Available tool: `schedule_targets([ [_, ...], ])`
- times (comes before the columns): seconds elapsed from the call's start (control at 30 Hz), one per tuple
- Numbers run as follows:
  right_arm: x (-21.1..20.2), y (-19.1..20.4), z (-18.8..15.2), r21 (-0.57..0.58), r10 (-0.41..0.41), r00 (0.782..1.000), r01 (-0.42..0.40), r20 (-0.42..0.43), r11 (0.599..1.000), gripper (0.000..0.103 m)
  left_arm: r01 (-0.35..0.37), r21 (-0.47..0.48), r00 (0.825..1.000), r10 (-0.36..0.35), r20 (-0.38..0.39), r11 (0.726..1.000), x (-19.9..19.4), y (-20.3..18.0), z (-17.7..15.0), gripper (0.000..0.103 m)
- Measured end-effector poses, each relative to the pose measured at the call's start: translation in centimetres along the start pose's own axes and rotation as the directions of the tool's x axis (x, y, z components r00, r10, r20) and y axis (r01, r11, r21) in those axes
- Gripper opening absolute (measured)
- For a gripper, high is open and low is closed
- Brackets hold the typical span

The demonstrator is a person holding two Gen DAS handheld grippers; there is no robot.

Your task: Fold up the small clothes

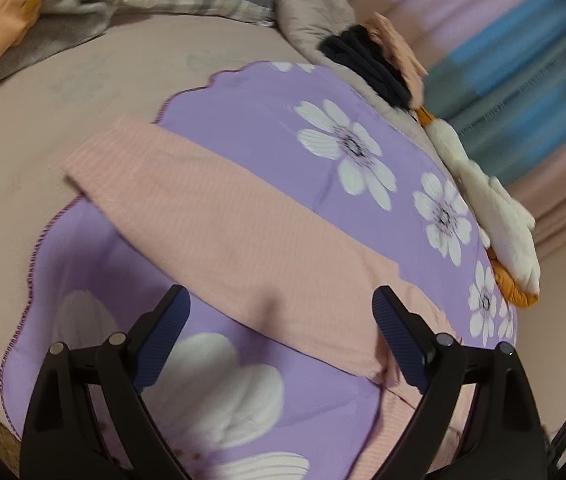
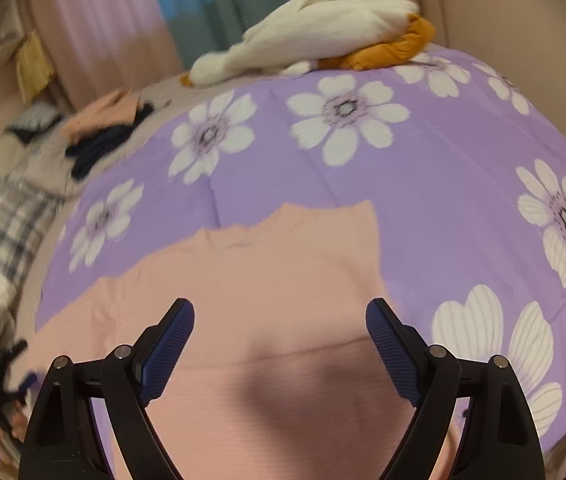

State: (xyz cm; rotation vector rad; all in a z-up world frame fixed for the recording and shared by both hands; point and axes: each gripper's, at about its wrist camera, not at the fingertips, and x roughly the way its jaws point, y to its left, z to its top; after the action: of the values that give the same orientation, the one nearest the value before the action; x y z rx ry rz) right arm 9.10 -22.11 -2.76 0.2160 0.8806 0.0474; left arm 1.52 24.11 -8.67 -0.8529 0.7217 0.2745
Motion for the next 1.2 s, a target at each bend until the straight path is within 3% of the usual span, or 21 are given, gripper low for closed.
schedule_targets([
  [0.13,0.7,1.1,-1.0,-0.037,-0.001,0.999,0.0,-0.038,0.999,0.087,0.04,-0.074,0.999,-0.042,-0.023,0.996,0.8,2.0,0.4,0.092],
  [0.3,1.7,2.4,-1.8,-0.036,0.016,0.996,-0.019,-0.084,0.999,0.087,0.038,-0.126,0.998,-0.044,-0.046,0.991,1.9,3.7,0.9,0.091],
  [0.53,2.4,4.0,-2.3,-0.088,-0.004,0.995,-0.005,-0.102,0.996,0.087,0.098,-0.166,0.994,-0.103,-0.024,0.981,2.8,4.7,2.3,0.09],
  [0.83,2.7,4.8,-2.6,-0.1,-0.005,0.993,-0.007,-0.119,0.995,0.087,0.113,-0.163,0.993,-0.117,-0.016,0.98,4.2,4.6,3.7,0.08],
  [0.93,2.6,4.9,-2.7,-0.101,0.004,0.993,-0.016,-0.119,0.995,0.087,0.12,-0.177,0.992,-0.124,-0.011,0.977,4.8,5.0,4.4,0.068],
  [1.03,2.5,4.9,-2.7,-0.098,0.018,0.993,-0.029,-0.114,0.995,0.087,0.132,-0.207,0.991,-0.136,-0.007,0.969,5.5,5.6,4.8,0.049],
  [1.13,2.6,4.9,-2.9,-0.092,0.018,0.993,-0.029,-0.116,0.995,0.087,0.133,-0.243,0.99,-0.139,-0.006,0.961,6.0,6.2,4.9,0.027],
  [1.2,2.6,4.8,-2.8,-0.087,0.03,0.993,-0.04,-0.116,0.995,0.087,0.116,-0.258,0.992,-0.125,-0.018,0.959,6.2,6.2,5.0,0.006],
])
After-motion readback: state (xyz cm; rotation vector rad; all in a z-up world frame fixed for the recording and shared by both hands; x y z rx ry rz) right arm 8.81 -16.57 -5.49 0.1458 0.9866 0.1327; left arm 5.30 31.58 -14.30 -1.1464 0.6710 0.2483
